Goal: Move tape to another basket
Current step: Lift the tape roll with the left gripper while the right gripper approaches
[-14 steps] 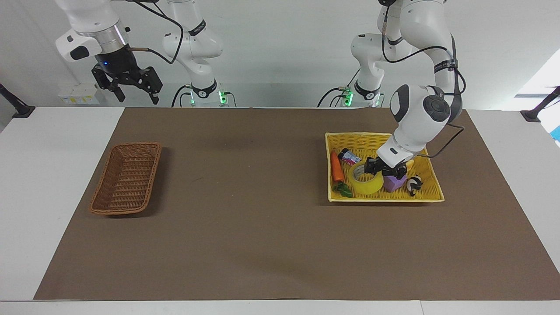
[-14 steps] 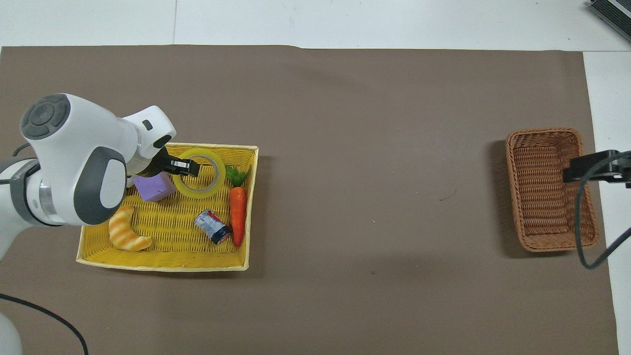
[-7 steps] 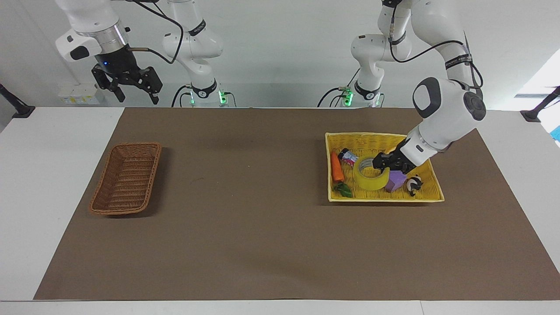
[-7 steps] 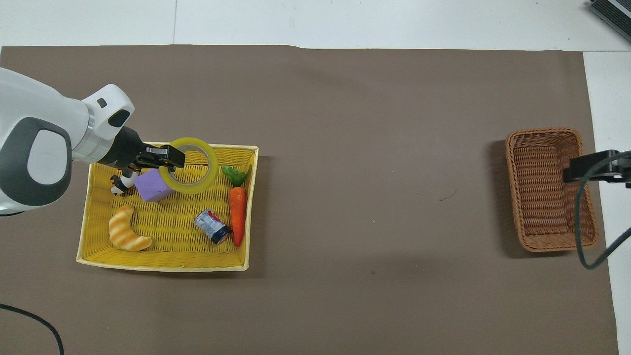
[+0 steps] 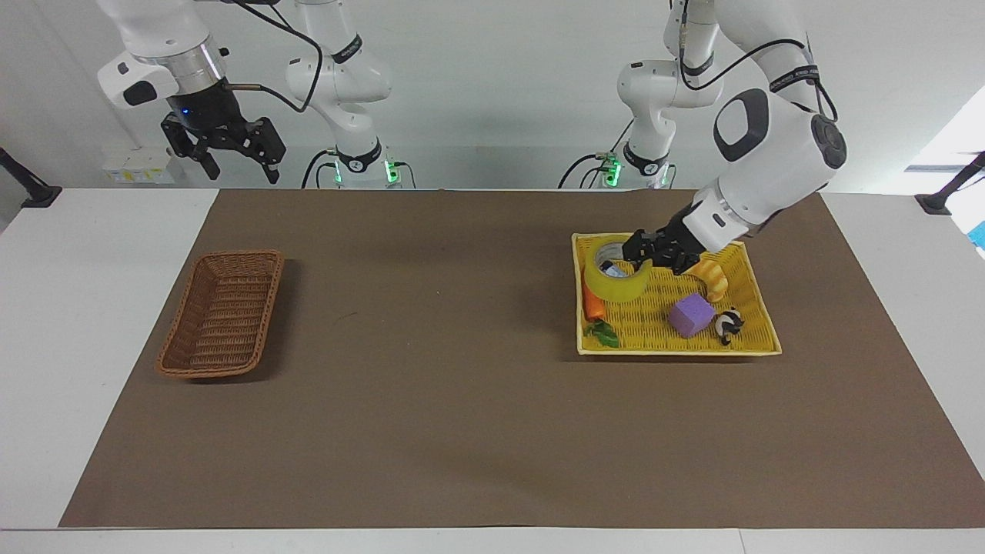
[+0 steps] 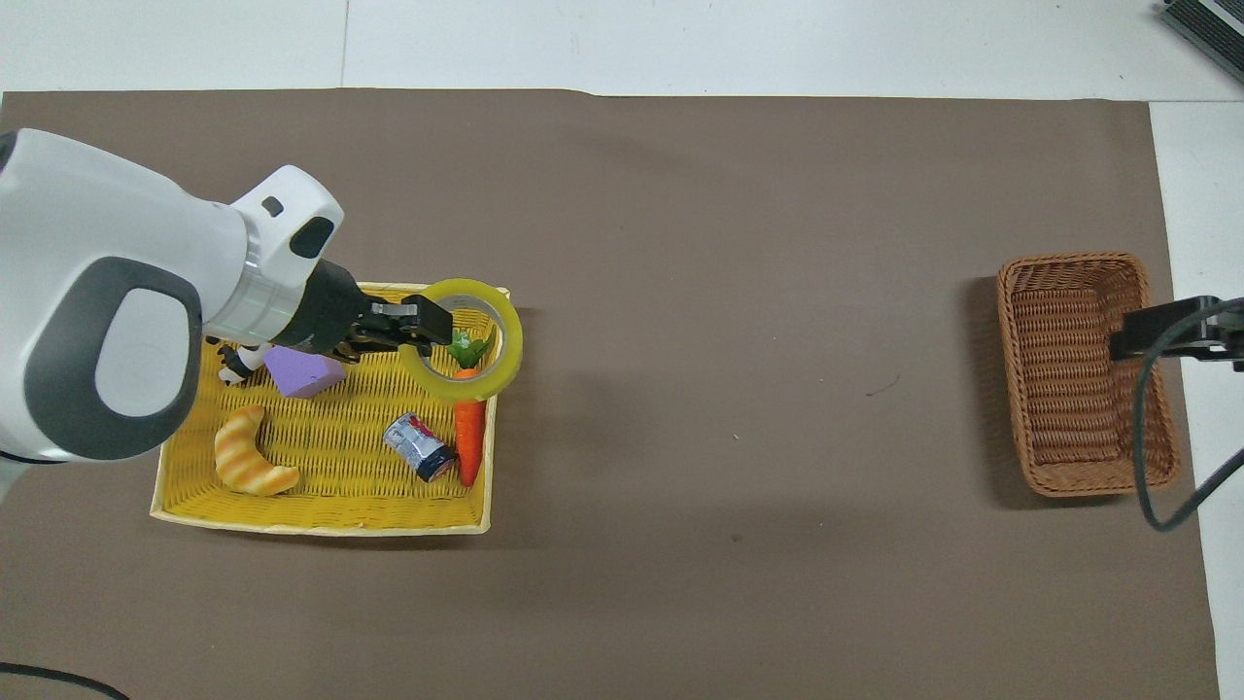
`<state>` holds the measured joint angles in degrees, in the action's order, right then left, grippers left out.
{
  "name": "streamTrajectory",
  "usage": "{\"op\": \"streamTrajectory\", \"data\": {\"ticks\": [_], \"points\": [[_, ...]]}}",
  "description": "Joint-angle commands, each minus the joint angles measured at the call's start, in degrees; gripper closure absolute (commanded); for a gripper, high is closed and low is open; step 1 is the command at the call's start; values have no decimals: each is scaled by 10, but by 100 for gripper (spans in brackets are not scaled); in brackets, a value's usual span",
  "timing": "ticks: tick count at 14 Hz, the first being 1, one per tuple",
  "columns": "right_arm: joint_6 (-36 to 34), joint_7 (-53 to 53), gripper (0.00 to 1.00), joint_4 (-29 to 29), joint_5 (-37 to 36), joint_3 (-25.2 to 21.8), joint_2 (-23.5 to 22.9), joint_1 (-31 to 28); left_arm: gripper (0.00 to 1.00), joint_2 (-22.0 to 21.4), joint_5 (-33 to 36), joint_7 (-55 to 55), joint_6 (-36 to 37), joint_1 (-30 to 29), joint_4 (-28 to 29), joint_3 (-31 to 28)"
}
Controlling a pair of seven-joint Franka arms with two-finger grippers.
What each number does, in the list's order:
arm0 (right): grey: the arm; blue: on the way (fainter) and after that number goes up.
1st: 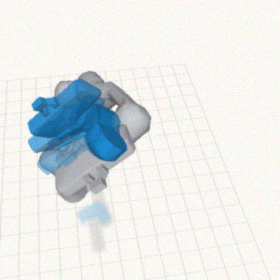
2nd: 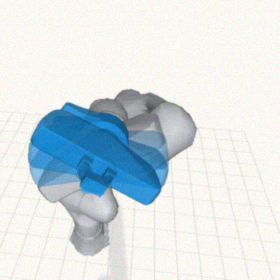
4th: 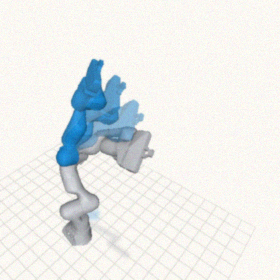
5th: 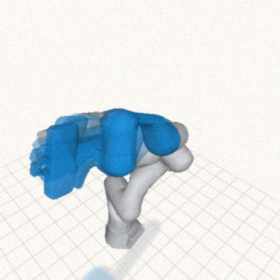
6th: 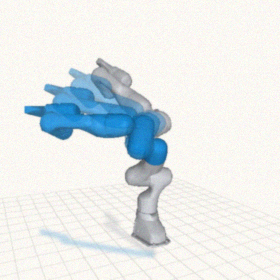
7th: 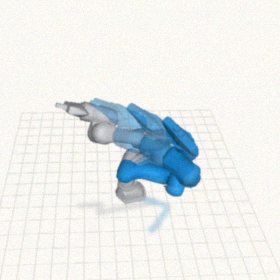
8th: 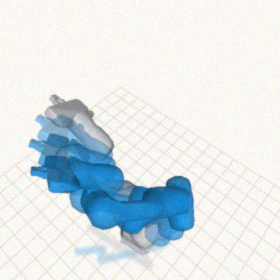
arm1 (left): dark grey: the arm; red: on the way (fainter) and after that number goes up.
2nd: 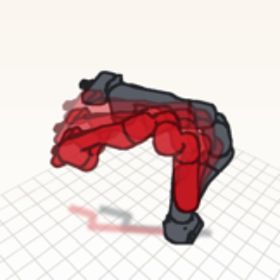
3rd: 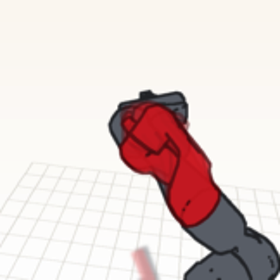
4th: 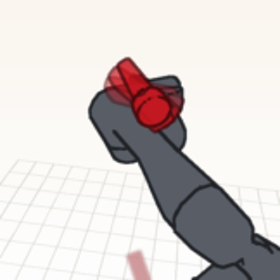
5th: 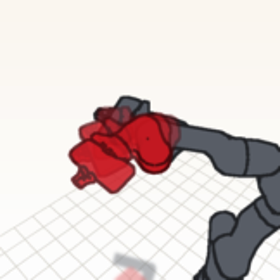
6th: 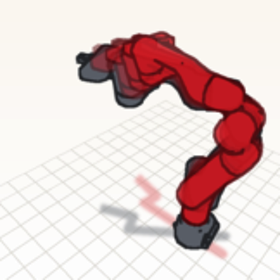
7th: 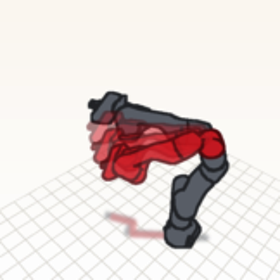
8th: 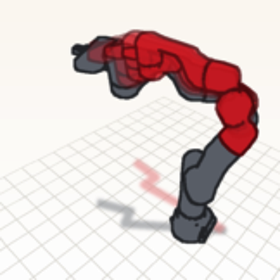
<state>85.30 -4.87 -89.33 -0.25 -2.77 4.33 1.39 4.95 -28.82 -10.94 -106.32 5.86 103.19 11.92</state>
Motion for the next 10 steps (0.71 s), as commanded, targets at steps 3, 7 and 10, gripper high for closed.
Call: {"op": "streamTrajectory", "data": {"ticks": [3, 7, 10], "points": [[-11, 14, 0, 11, 14, 0, -6, -5, 100, -13, -29, -145, -67, 20, -6, 79], [-11, 14, 0, 11, 14, 0, -6, -5, 100, -15, -30, -242, -164, 77, -7, 110], [-11, 14, 0, 11, 14, 0, -6, -5, 100, -25, -50, -285, -214, 105, -15, 118]]}}
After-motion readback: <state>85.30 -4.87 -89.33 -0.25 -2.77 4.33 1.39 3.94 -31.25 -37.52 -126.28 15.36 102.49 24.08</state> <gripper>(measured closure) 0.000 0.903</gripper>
